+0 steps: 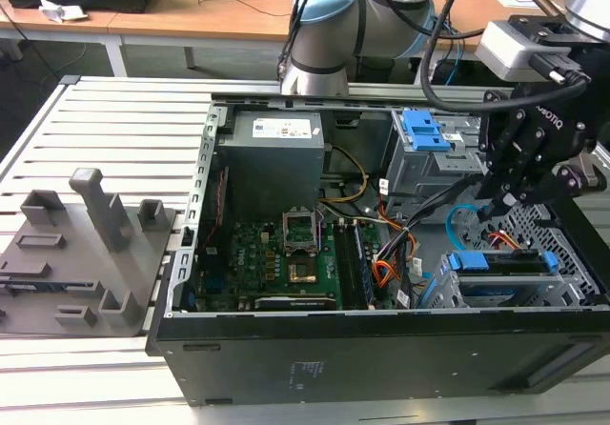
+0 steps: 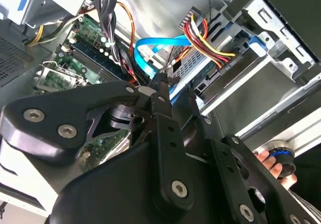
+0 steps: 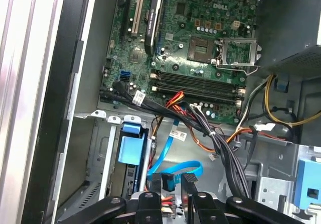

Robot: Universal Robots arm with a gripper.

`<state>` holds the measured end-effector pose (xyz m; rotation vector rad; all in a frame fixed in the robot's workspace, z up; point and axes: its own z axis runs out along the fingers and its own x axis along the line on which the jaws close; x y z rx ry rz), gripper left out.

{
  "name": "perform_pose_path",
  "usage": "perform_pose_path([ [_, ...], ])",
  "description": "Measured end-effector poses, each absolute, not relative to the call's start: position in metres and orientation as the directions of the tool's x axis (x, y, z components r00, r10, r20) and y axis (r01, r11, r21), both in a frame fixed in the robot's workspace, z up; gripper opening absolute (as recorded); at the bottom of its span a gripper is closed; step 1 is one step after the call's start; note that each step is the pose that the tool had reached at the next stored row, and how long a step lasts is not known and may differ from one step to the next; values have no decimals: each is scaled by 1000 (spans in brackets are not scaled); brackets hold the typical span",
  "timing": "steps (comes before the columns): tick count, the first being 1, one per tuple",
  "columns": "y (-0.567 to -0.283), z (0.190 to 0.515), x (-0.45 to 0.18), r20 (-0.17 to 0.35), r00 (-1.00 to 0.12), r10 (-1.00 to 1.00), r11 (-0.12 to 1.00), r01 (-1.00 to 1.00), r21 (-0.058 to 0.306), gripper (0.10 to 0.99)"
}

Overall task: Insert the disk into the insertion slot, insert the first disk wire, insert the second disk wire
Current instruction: 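Insert the second disk wire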

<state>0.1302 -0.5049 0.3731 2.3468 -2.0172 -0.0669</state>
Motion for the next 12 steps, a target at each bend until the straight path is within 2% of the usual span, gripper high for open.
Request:
perform_pose_path([
  [12, -505, 362, 128, 7, 200, -980, -199, -978, 65, 302],
])
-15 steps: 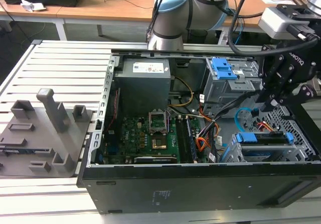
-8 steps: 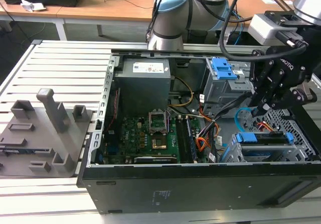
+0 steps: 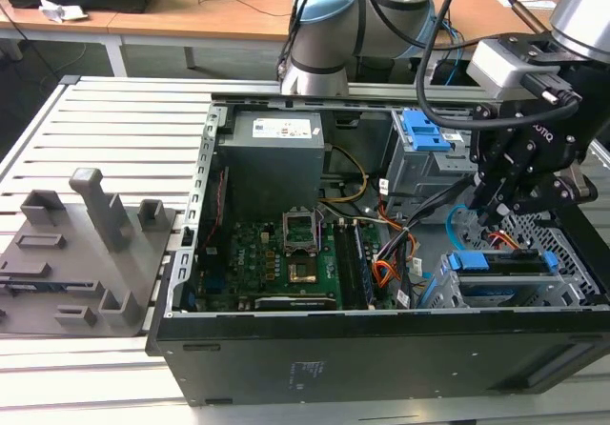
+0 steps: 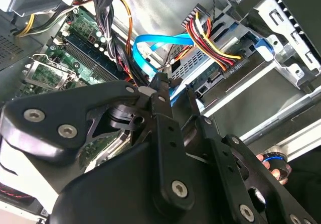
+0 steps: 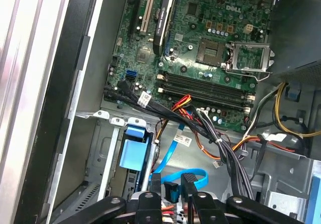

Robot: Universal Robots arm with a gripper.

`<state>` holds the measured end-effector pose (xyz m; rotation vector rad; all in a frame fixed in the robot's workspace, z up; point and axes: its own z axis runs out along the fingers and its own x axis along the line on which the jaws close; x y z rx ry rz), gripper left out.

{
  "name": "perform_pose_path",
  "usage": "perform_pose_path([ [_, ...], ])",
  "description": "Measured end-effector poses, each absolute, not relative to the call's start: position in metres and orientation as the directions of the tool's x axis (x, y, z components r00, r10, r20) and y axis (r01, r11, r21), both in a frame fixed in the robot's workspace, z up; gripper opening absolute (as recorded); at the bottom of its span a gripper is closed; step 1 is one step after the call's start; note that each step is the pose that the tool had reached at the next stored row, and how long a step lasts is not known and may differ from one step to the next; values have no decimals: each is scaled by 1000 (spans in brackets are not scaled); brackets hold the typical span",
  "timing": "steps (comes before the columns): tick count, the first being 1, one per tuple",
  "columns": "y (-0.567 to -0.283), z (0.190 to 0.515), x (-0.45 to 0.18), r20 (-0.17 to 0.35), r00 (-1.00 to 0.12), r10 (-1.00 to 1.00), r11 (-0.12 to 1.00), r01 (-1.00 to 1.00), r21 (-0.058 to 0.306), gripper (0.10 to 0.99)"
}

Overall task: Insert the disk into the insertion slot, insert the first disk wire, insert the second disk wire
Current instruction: 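Insert the second disk wire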

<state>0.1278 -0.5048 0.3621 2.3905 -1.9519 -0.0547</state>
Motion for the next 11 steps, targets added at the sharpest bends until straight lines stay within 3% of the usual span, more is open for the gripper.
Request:
perform_pose_path([
  [1, -505, 362, 128, 7, 200, -980, -200, -978, 65, 302],
  [3, -505, 362, 128, 7, 201, -980, -200, -978, 65, 165],
  [11, -514, 362, 128, 7, 202, -979, -201, -977, 65, 165],
])
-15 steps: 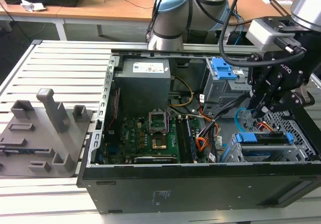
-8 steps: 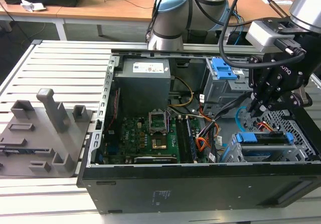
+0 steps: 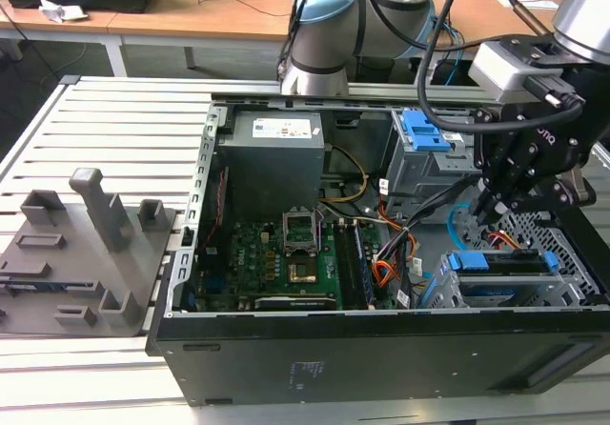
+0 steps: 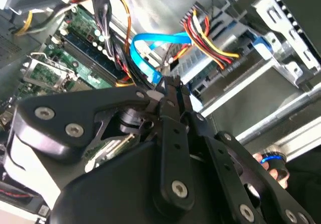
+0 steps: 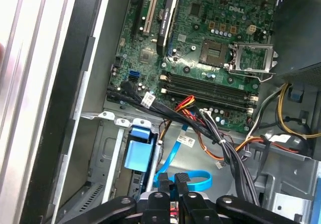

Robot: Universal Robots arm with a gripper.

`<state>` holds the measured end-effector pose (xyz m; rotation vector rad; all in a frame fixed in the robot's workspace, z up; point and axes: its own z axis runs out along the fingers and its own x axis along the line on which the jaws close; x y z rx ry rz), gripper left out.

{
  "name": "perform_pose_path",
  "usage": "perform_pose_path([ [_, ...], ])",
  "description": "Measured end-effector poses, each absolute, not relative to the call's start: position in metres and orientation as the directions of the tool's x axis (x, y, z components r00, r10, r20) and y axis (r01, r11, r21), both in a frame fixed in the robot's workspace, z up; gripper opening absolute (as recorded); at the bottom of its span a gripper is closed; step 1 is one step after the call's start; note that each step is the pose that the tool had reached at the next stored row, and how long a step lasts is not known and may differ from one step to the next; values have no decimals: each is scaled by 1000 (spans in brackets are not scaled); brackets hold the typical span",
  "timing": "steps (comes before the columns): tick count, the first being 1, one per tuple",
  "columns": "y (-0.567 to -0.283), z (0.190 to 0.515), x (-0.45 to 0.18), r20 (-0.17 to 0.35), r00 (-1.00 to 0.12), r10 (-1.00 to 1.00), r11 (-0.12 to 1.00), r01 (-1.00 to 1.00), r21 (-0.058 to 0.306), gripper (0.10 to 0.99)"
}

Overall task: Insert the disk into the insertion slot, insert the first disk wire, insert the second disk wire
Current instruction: 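Insert the second disk wire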

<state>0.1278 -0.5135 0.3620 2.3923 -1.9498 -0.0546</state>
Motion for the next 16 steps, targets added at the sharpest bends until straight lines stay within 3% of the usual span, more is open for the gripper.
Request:
perform_pose_path([
  [6, -538, 361, 128, 8, 202, -979, -201, -977, 65, 165],
  [16, -540, 349, 143, 8, 202, -979, -201, -977, 65, 165],
])
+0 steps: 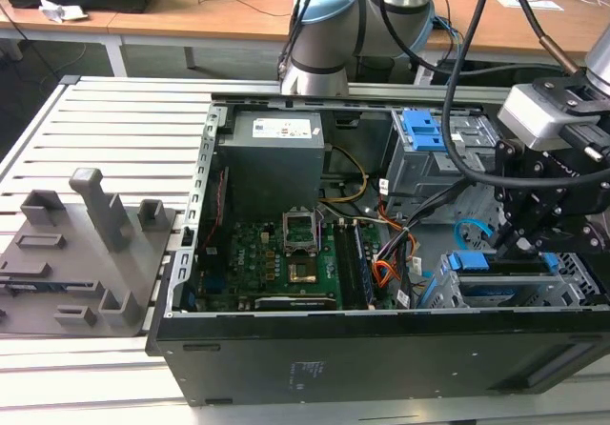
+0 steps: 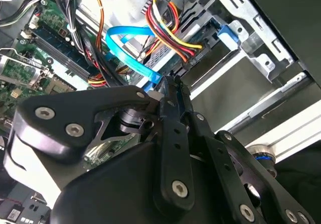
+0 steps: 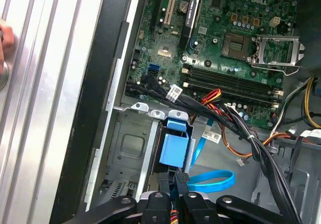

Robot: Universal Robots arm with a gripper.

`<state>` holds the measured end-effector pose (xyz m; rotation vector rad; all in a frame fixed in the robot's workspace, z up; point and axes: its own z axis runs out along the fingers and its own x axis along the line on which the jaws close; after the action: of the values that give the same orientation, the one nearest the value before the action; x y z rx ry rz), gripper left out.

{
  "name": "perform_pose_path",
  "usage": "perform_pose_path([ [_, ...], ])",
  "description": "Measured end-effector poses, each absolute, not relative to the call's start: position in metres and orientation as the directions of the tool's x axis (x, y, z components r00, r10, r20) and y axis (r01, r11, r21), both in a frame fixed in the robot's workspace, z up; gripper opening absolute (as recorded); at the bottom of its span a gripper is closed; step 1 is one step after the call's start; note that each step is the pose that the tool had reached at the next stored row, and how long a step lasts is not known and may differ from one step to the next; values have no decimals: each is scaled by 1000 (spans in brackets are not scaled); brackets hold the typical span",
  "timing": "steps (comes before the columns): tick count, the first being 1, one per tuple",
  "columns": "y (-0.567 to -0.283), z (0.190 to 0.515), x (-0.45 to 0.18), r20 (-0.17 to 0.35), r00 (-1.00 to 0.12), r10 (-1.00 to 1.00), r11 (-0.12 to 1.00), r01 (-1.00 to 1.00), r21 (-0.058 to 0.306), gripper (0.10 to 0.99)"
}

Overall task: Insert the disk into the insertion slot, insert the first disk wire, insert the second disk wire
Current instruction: 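Insert the second disk wire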

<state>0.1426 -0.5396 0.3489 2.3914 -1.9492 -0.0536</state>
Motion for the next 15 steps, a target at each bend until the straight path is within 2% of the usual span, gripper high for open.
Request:
perform_pose_path([
  [9, -540, 348, 143, 8, 190, -982, -189, -980, 65, 165],
  [15, -540, 348, 143, 10, 85, -996, -84, -994, 65, 165],
])
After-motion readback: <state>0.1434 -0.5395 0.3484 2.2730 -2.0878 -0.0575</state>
